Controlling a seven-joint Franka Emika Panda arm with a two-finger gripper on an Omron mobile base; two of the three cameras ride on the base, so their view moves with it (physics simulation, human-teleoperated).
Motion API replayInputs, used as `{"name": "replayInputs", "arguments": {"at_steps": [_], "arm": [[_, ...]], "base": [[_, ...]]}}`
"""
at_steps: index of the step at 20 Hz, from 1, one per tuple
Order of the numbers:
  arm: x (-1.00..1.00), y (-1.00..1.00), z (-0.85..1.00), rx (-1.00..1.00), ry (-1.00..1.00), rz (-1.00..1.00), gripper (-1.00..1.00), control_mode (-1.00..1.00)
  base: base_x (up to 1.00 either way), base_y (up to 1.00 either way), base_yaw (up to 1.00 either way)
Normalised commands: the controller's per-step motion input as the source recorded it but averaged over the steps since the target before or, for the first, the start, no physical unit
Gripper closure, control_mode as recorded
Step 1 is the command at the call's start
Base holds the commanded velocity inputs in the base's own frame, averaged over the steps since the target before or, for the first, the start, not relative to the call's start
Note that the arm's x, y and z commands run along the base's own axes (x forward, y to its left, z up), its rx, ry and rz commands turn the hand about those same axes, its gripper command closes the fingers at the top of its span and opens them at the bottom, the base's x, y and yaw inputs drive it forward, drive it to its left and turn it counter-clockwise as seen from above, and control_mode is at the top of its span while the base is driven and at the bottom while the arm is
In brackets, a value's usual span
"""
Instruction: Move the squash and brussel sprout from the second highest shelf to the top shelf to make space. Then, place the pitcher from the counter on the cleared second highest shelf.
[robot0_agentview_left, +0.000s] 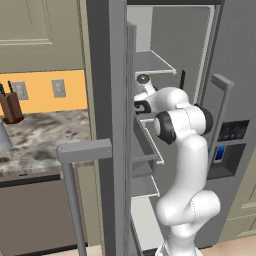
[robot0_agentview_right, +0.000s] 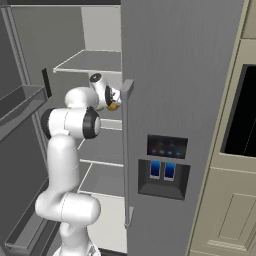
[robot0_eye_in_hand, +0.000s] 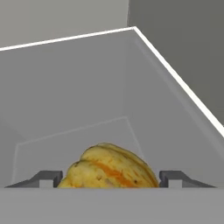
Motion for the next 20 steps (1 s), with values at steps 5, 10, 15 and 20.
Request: {"name": "replayInputs", "arguments": {"at_steps": [5,10,15,20], "arm": [[-0.80,0.00,-0.06,0.00,-0.10,0.00,1.00,-1.00],[-0.96,0.00,0.00,0.00,-0.07,0.00,1.00,-1.00],[-0.98,0.00,0.00,0.00,-0.14,0.00,1.00,-1.00],[-0.85,0.00,0.36,0.00,-0.13,0.00,1.00,-1.00]], "base": [[0.00,0.00,0.00],[0.00,0.00,0.00],[0.00,0.00,0.00],[0.00,0.00,0.00]]}}
